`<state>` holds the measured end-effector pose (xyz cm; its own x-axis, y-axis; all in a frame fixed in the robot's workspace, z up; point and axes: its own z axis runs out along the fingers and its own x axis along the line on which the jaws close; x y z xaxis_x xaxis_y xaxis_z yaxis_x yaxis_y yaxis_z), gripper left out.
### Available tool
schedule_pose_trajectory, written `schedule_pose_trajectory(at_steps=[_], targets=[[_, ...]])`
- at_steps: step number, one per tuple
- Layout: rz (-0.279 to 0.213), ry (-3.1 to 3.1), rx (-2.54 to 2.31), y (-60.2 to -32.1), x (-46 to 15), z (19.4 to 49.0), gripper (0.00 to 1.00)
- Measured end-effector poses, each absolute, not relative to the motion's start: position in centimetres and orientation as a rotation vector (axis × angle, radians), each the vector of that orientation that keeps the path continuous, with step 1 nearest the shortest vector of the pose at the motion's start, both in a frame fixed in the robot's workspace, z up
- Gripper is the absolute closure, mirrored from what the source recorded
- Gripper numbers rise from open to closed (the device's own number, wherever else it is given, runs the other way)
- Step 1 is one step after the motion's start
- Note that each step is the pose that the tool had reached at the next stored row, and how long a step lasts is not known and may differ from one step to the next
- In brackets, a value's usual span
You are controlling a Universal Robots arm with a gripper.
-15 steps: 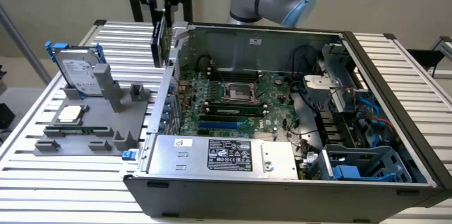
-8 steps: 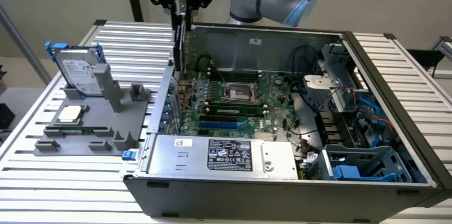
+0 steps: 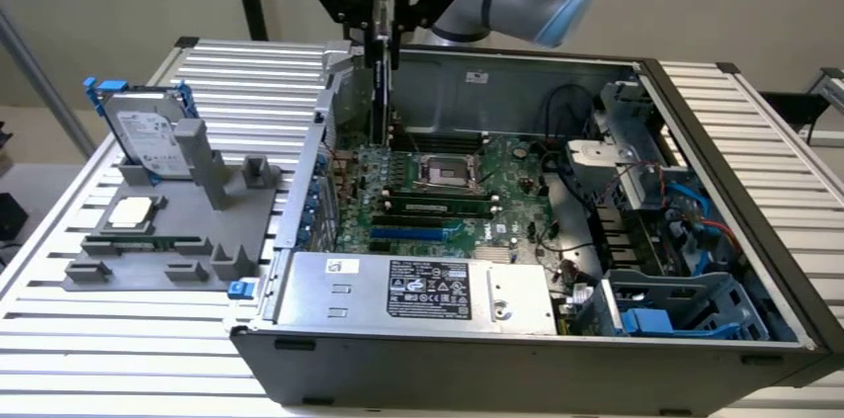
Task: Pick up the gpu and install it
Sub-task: 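Pick up the gpu and move the gpu toward the slot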
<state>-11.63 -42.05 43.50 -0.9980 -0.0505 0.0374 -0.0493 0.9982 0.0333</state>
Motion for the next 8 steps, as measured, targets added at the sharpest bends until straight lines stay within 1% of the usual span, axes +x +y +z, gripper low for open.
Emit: schedule_pose_trajectory(at_steps=[8], targets=[[-0.031, -3.102, 0.077, -42.1, -8.0, 42.7, 0.73]])
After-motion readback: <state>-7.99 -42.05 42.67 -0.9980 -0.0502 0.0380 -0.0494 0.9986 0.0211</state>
